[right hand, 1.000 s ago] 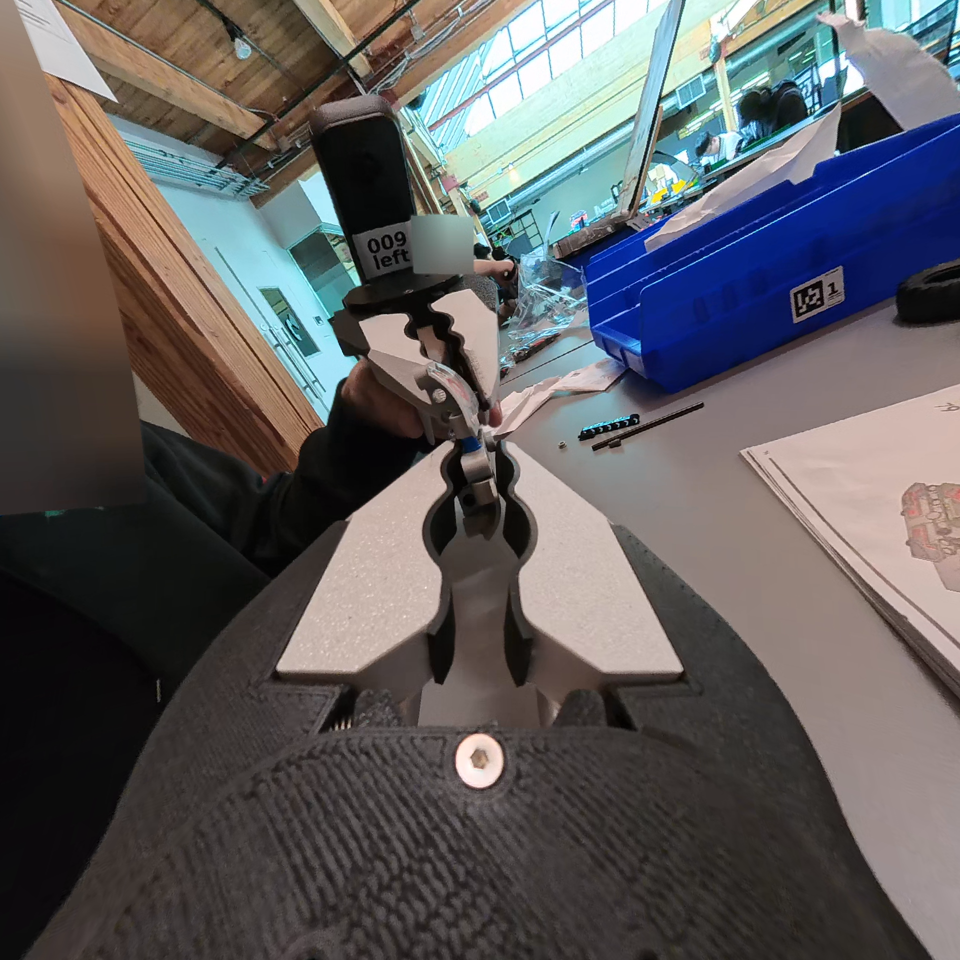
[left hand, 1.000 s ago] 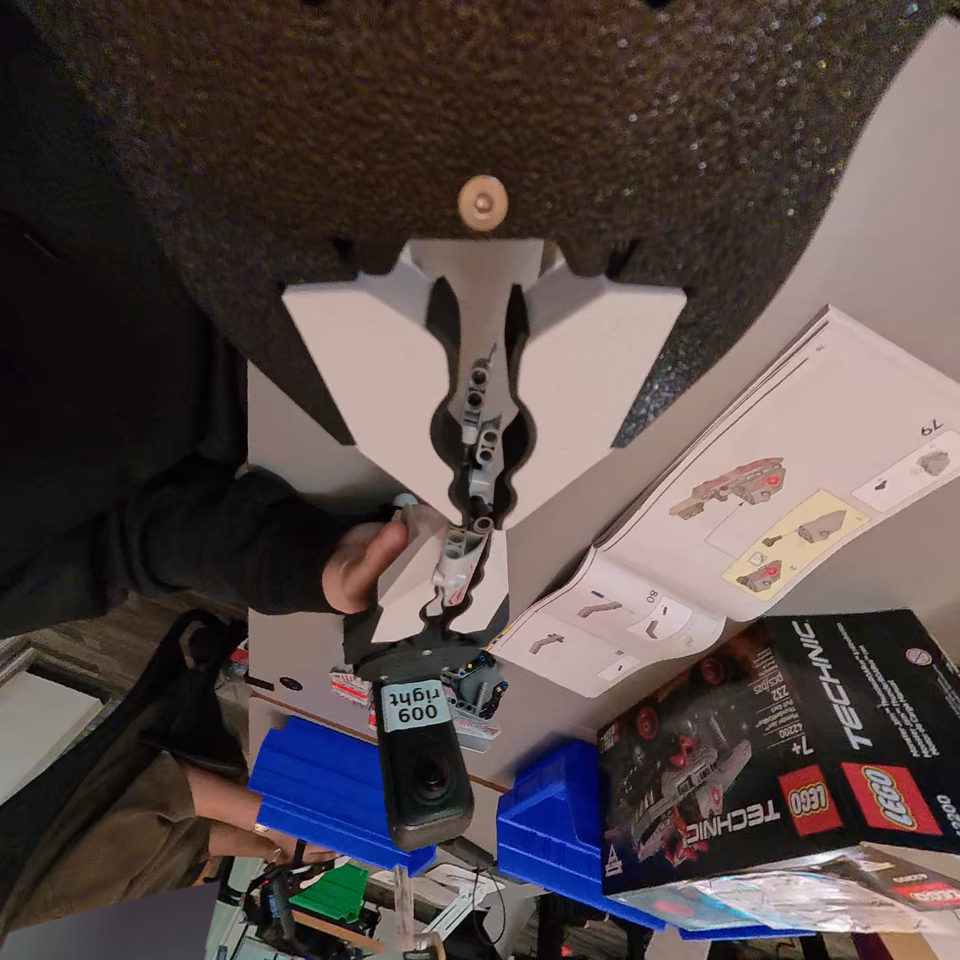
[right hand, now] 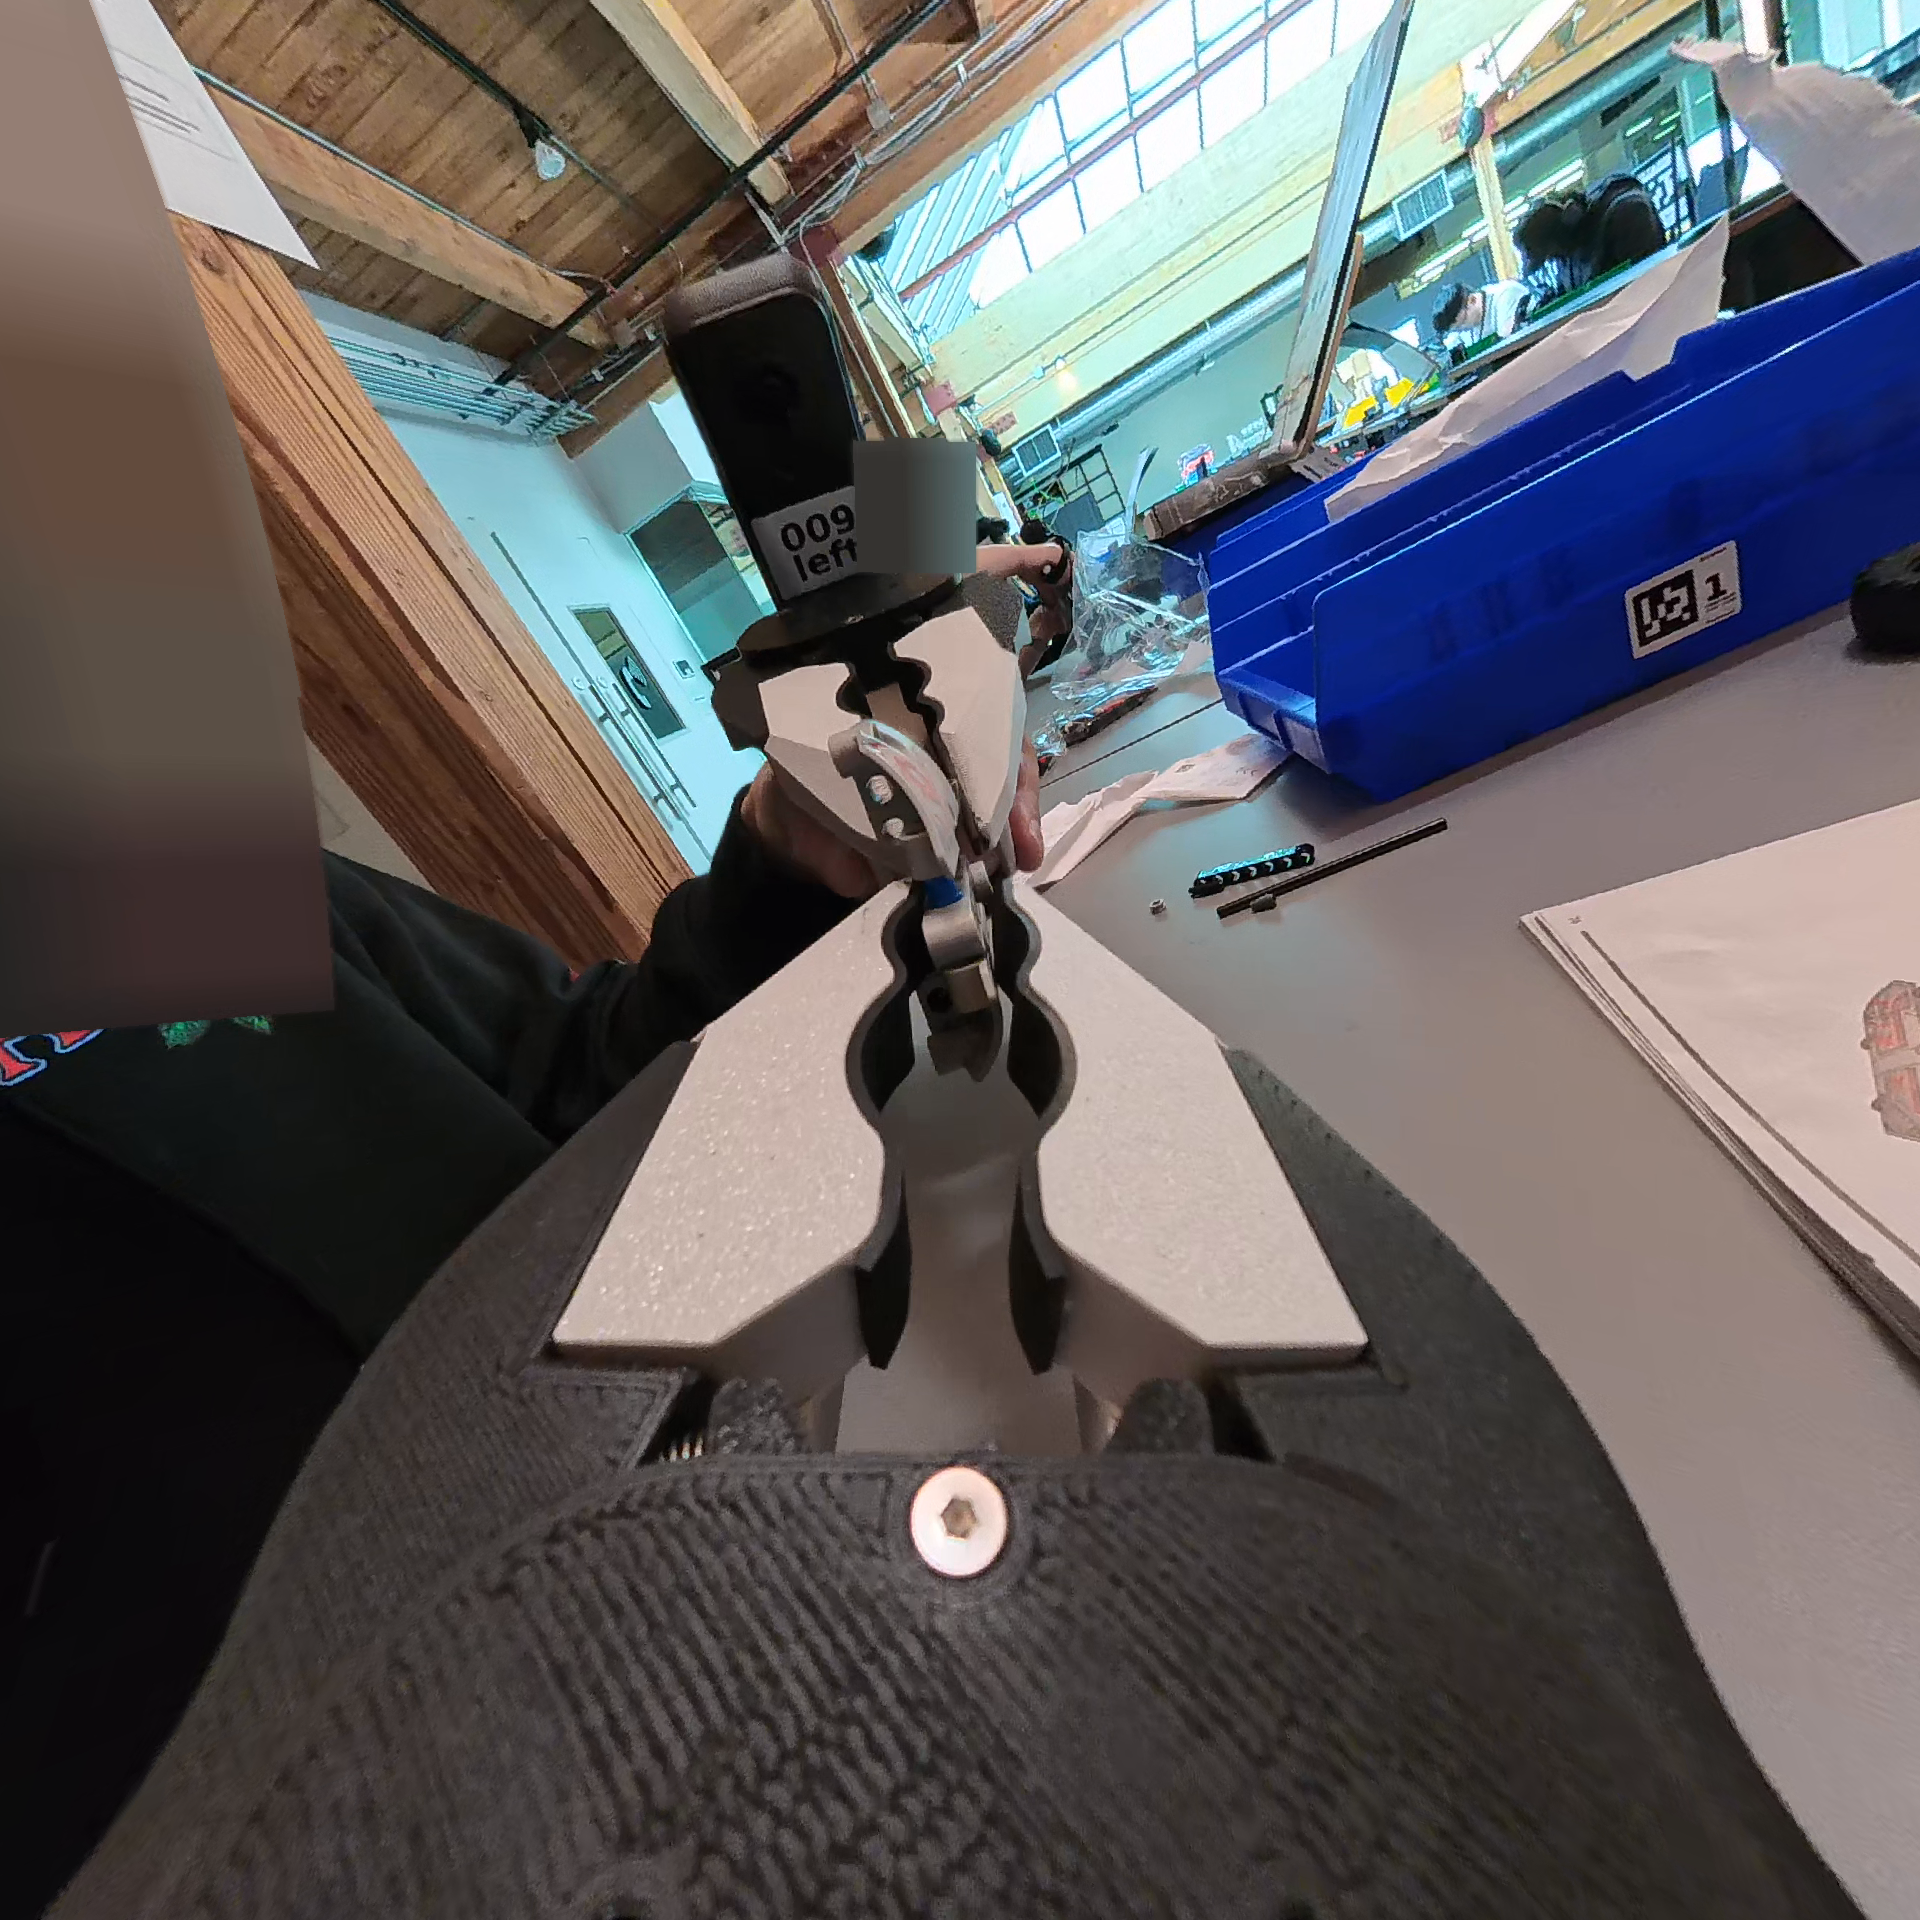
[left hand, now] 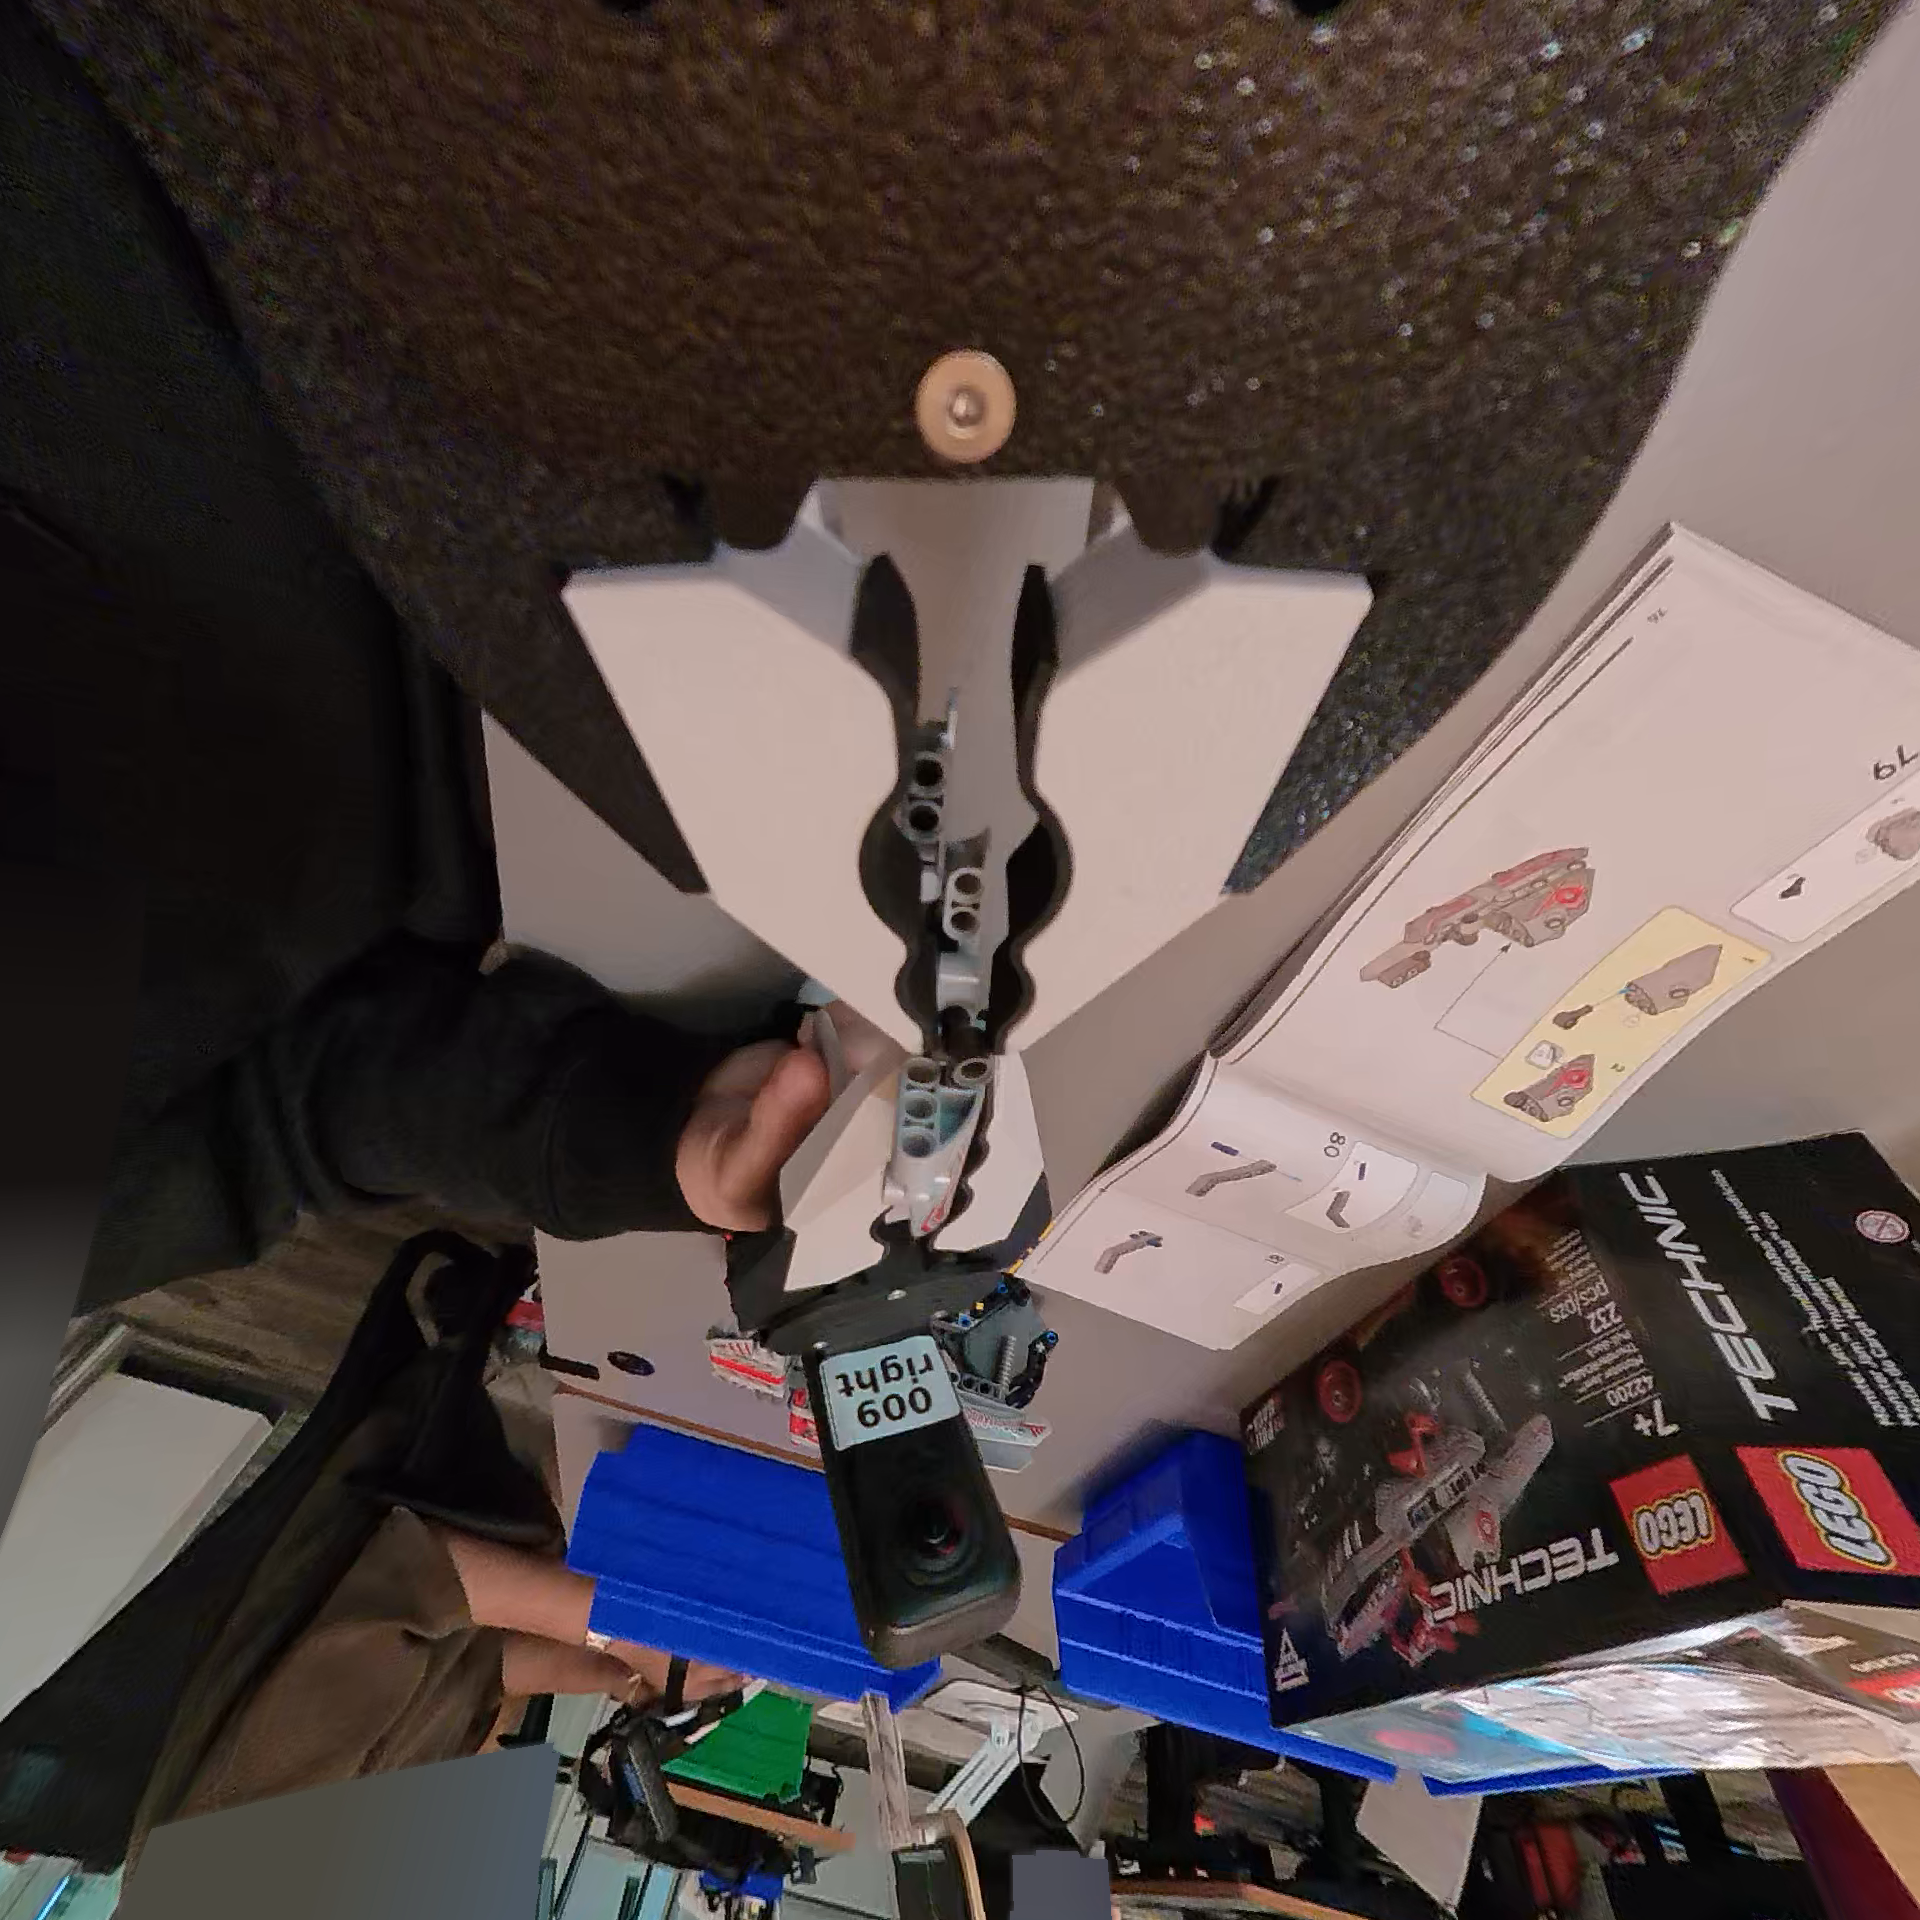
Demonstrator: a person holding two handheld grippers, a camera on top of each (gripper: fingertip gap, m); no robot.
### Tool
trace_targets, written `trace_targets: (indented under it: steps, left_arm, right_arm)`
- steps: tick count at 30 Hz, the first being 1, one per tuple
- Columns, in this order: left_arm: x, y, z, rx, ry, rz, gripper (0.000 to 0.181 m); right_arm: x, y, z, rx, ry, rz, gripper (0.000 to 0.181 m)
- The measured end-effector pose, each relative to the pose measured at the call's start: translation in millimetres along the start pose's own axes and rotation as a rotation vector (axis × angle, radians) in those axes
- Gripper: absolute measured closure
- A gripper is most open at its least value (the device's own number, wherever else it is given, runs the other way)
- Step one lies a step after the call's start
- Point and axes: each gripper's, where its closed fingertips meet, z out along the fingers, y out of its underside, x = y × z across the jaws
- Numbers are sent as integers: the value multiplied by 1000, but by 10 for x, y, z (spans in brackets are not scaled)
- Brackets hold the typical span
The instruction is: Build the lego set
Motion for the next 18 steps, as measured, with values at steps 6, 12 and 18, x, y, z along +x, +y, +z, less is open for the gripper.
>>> trace_targets:
  steps: [6, 12, 18]
  left_arm:
    - [-32, -10, 28, -22, -80, 75, 178]
    - [-65, 29, 43, -35, -82, 40, 166]
    - [-23, -77, -116, 2, -77, 107, 167]
  right_arm:
    - [53, -11, -15, 5, 40, -19, 171]
    - [74, 8, -24, -7, 49, -16, 171]
    - [43, 37, -2, -9, 2, 63, 171]
